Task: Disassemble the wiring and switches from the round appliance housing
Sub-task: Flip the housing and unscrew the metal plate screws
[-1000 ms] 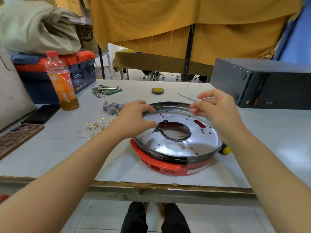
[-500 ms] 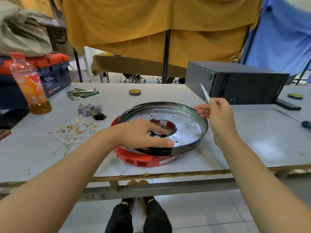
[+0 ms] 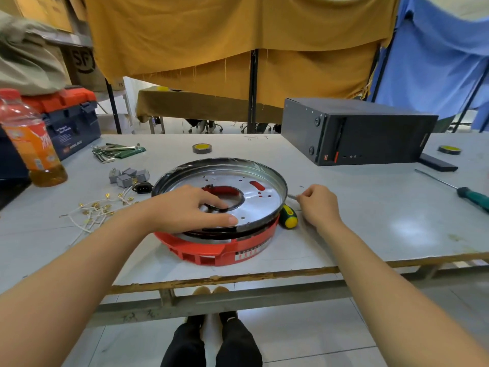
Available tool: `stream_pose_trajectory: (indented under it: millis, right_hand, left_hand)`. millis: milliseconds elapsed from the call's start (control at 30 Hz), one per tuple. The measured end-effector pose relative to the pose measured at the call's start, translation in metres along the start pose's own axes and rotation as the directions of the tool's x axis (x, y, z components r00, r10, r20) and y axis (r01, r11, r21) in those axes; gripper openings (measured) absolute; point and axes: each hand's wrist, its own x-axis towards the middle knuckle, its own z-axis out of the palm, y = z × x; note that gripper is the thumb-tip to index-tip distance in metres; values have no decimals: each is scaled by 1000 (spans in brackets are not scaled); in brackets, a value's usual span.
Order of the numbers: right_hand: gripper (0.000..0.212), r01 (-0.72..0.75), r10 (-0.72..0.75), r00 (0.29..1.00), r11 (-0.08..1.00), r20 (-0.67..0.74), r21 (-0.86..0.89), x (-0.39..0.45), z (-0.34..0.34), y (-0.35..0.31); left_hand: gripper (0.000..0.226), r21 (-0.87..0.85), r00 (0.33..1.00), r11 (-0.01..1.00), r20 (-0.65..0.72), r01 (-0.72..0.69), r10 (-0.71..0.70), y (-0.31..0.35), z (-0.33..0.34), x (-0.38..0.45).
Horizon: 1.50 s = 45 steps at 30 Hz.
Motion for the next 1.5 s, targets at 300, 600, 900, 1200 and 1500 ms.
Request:
stream_pose_trajectory:
  millis: [300,600,900,1200,1500]
  right_hand:
    - [21,27,-24,999,992,24,-124,-4,11,3]
    - [28,76,-76,997,996,2,38,-4,4,-1]
    - [39,81,-128,977,963,170,258,-8,-5,-34]
    - [30,54,-126,974,935,187,349,6,-2,-45]
    - [17,37,-85,992,911,99,410,40,6,-73]
  left_hand:
    - [75,14,1000,1000,-13,-21,21,-3,1,2]
    - [58,-51,995,997,-77,-66,62,0,-4,1]
    - [40,-54,819,946,-486,320,-305,-38,-23,1]
    - [37,-463,743,855,-482,233,-464,-76,-28,9]
    - [28,-880,808,469,-332,-80,-487,-74,-40,20]
